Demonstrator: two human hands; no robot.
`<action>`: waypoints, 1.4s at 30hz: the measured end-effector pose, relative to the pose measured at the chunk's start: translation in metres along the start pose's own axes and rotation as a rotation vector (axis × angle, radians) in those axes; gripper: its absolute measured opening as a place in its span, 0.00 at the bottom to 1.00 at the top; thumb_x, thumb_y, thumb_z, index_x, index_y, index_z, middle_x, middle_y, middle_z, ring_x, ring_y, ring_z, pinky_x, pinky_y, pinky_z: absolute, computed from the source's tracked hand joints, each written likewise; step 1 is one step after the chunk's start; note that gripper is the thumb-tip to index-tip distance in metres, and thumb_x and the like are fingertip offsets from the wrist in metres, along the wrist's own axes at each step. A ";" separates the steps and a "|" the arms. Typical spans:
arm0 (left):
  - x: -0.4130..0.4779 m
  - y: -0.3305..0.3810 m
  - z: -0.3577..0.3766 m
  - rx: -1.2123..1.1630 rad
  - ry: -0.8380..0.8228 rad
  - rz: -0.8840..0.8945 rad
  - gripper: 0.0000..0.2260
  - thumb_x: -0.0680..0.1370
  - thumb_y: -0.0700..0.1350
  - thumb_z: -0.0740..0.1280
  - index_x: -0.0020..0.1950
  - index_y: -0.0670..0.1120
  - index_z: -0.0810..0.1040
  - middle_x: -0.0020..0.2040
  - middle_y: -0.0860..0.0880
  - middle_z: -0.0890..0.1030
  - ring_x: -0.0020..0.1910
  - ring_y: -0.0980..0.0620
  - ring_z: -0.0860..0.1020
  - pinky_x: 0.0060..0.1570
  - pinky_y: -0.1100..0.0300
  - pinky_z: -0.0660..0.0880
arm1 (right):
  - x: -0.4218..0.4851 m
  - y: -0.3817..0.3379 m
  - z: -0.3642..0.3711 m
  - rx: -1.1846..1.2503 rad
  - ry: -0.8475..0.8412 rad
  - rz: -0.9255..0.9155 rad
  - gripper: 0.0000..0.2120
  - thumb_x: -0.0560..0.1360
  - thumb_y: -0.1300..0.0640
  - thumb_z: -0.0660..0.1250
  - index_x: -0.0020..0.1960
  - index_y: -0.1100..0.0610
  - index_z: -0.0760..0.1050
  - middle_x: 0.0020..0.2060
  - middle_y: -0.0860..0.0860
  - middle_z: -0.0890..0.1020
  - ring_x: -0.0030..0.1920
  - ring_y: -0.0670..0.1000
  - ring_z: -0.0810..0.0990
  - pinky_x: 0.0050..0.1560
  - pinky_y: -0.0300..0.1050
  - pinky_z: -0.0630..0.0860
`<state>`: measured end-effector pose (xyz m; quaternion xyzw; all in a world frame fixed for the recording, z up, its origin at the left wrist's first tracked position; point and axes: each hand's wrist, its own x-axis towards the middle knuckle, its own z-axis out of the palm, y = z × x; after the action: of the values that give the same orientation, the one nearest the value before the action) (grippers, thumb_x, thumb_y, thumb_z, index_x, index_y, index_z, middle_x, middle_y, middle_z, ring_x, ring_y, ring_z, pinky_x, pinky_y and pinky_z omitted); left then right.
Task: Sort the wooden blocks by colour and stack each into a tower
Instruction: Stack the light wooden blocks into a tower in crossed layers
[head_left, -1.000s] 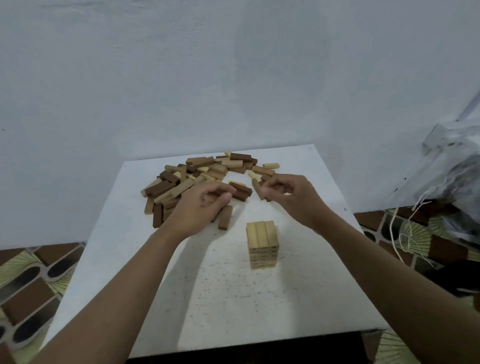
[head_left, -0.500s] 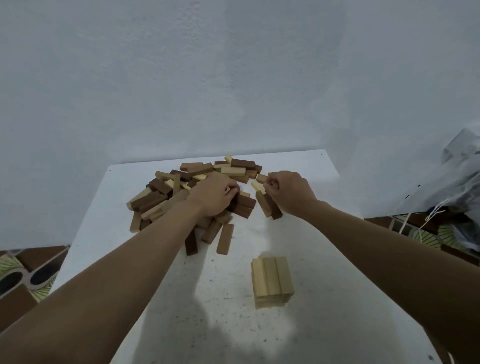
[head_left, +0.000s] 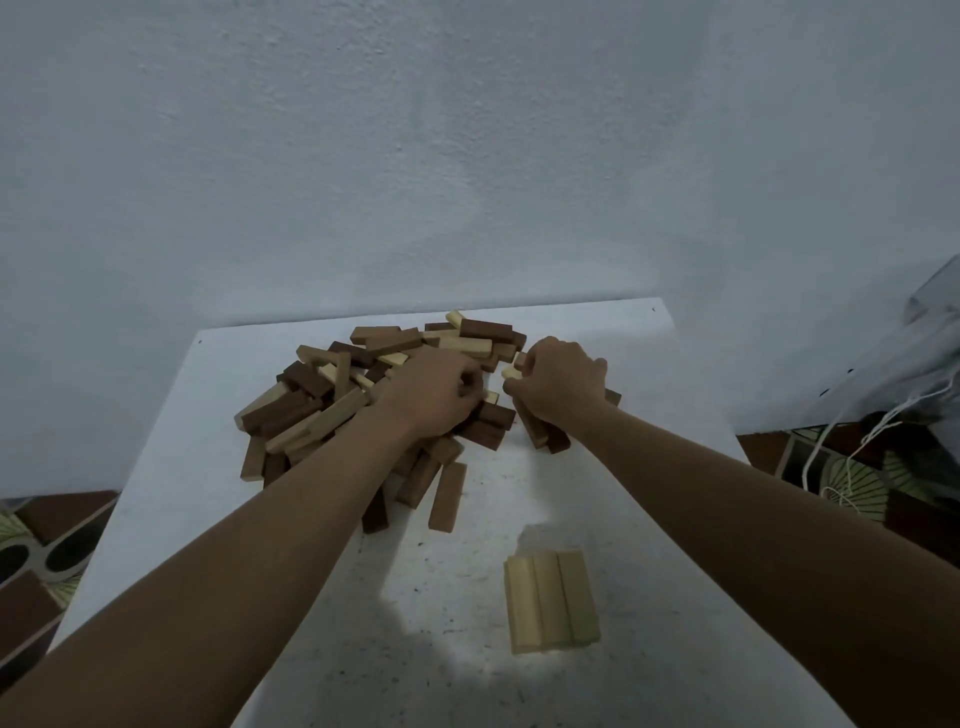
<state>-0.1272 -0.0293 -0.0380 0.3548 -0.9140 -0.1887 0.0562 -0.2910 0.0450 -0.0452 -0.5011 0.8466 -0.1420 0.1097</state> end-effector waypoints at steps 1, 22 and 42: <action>0.002 0.001 0.000 0.007 0.004 -0.016 0.05 0.79 0.45 0.68 0.48 0.47 0.83 0.42 0.52 0.82 0.42 0.52 0.79 0.41 0.58 0.72 | 0.001 -0.002 0.000 0.008 -0.009 0.012 0.13 0.73 0.46 0.69 0.51 0.54 0.75 0.46 0.49 0.79 0.51 0.53 0.76 0.55 0.52 0.65; -0.030 0.021 -0.032 -0.178 0.152 -0.076 0.06 0.81 0.44 0.69 0.57 0.45 0.80 0.49 0.50 0.81 0.48 0.50 0.79 0.47 0.59 0.73 | -0.050 -0.012 -0.043 0.606 0.135 -0.162 0.07 0.76 0.55 0.72 0.49 0.56 0.75 0.37 0.48 0.81 0.38 0.49 0.80 0.41 0.38 0.75; -0.250 -0.011 -0.025 -0.482 0.294 -0.149 0.08 0.81 0.48 0.69 0.59 0.60 0.78 0.42 0.59 0.82 0.41 0.56 0.80 0.39 0.71 0.72 | -0.197 -0.097 -0.051 0.347 -0.305 -0.490 0.08 0.79 0.66 0.63 0.56 0.58 0.72 0.41 0.48 0.70 0.42 0.49 0.71 0.40 0.43 0.71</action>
<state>0.0713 0.1230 -0.0114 0.4207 -0.7964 -0.3506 0.2567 -0.1350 0.1809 0.0446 -0.6790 0.6379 -0.2296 0.2817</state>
